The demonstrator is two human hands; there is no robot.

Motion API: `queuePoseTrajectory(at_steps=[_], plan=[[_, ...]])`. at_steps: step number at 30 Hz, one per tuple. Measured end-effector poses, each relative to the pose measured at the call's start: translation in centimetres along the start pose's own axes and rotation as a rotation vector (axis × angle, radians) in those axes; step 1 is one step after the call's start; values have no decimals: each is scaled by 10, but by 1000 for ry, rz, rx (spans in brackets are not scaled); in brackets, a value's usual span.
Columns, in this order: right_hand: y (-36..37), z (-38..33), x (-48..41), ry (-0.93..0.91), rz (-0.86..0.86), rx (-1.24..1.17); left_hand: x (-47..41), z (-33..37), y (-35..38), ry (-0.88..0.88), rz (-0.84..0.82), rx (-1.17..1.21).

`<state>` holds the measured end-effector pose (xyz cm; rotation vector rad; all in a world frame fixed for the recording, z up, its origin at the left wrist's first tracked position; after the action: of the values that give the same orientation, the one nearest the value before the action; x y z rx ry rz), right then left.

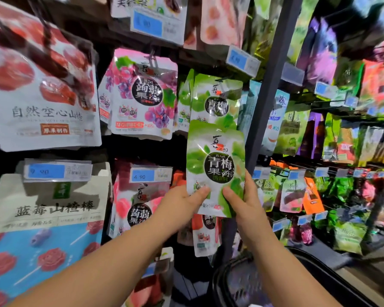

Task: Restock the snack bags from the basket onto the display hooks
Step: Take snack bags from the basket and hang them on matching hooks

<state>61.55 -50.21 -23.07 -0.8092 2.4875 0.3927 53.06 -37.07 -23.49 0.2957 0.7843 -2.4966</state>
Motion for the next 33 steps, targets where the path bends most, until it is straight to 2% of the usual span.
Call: queuePoseTrajectory(at_steps=[5, 11, 16, 33], plan=[[-9, -41, -17, -144, 102, 17, -20, 27, -9, 40, -1, 17], [-7, -71, -52, -283, 106, 59, -48, 56, -37, 100, 180, 28], [-7, -81, -82, -285, 107, 83, -75, 74, -48, 127, 238, -42], [-11, -76, -146, -222, 126, 110, -136, 84, -57, 128, 268, -93]])
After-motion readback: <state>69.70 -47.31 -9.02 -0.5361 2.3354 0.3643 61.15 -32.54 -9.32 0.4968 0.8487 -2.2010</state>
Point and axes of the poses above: each hand's wrist, its own x-axis away from the middle knuckle, its own y-axis out of the palm, z = x × y, the point moved 10 cm from there along -x, towards the middle knuckle, and after that the axes turned 8 degrees about -x, right-handed, at the moved point
